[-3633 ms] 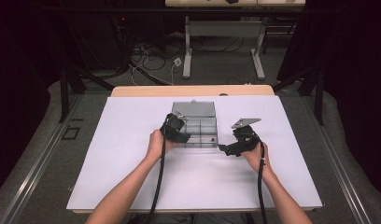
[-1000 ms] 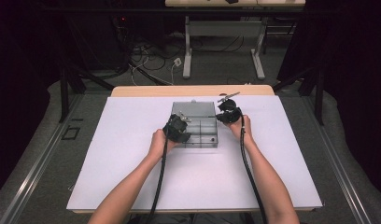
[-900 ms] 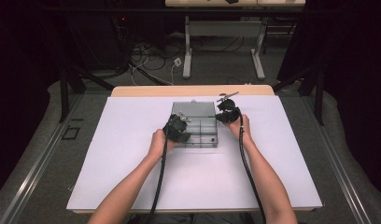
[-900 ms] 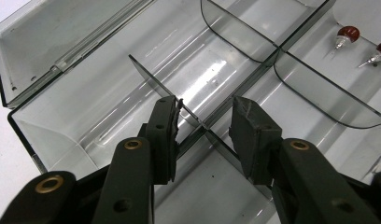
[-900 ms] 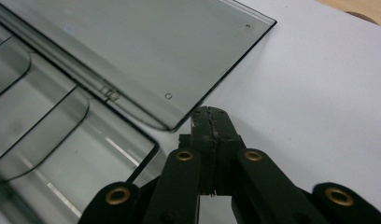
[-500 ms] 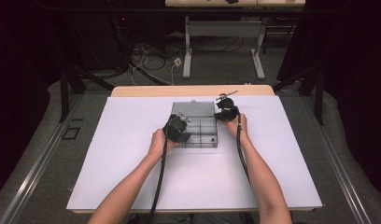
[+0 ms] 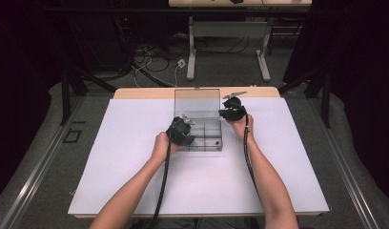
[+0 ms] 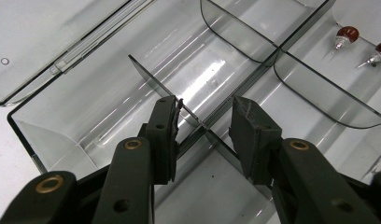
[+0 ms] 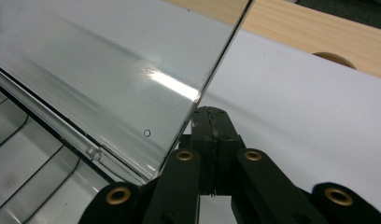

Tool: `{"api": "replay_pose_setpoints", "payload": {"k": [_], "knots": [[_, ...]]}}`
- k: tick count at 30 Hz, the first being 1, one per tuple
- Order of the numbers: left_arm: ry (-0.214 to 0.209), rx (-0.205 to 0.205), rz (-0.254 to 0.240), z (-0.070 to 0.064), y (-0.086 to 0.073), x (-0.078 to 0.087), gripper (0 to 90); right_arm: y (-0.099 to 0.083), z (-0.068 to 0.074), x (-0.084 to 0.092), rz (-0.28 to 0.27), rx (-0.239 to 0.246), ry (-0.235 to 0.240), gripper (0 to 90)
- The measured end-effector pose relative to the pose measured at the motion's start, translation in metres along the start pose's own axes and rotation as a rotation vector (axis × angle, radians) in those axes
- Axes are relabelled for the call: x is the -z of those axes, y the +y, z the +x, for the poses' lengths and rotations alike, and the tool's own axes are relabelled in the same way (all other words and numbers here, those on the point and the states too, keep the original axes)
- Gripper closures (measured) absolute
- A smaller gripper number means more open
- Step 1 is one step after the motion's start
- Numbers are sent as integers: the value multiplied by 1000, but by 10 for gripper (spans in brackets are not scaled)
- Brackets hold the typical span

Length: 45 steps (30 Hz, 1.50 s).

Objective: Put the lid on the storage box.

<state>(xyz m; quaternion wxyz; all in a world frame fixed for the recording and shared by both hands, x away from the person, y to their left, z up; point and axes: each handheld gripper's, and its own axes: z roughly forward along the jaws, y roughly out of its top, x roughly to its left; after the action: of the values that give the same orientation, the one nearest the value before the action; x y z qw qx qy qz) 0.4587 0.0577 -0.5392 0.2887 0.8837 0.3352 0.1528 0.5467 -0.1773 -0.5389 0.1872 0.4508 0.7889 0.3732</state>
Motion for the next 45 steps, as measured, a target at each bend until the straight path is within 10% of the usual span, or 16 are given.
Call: {"api": "replay_pose_setpoints", "payload": {"k": [27, 45], "knots": [[-28, 34, -8, 5, -1, 0, 592, 11, 3, 20, -103, 61, -2, 900], [128, 132, -94, 49, 24, 37, 0, 9, 5, 24, -110, 73, 2, 900]]}}
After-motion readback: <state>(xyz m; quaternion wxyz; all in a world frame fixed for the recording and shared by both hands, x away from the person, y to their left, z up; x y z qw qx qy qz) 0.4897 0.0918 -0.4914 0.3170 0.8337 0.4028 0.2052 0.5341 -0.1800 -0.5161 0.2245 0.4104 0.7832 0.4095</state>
